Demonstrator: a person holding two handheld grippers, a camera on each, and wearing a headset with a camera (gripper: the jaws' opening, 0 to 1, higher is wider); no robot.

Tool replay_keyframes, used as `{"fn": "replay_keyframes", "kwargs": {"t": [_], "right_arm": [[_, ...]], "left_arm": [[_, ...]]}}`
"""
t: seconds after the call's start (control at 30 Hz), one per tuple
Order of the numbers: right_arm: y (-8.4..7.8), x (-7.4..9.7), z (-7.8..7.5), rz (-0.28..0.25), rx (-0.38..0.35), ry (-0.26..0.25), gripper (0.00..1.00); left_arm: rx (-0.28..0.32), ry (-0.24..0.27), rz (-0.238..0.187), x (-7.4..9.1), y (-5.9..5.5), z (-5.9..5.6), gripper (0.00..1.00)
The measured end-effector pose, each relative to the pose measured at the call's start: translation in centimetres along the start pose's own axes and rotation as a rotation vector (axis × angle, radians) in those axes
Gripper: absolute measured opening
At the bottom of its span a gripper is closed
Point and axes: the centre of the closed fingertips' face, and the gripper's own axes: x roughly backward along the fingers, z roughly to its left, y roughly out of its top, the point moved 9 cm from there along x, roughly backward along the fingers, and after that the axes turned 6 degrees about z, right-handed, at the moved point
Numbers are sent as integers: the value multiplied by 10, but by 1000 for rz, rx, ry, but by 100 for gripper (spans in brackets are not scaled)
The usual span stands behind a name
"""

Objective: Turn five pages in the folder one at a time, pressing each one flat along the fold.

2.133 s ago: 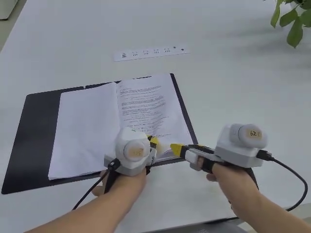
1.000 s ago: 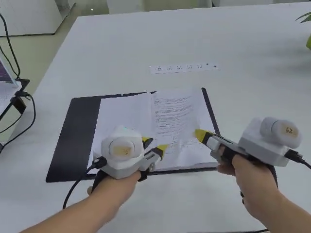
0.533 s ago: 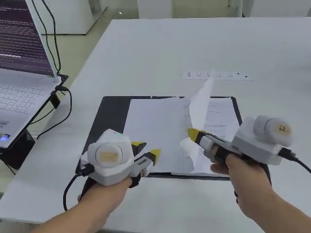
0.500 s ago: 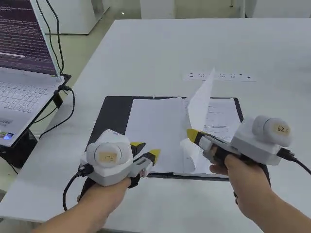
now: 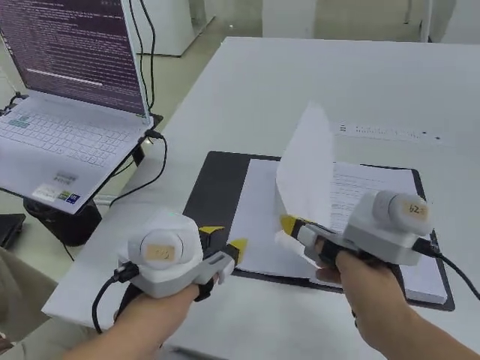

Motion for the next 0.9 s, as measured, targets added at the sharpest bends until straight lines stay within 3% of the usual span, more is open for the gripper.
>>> {"fn": "replay_keyframes", "kwargs": {"t": [0.33,0.67,0.9], "right_arm": [[-23,-46,6,108,7,-12,0],[-52,-80,2,235,-3,-41,0],[-60,-88,-9,256,-54,-53,0]], "left_arm": [[13,39,2,22,-7,27,24],[28,39,25,26,-19,30,24],[15,36,51,24,-25,29,24]]}}
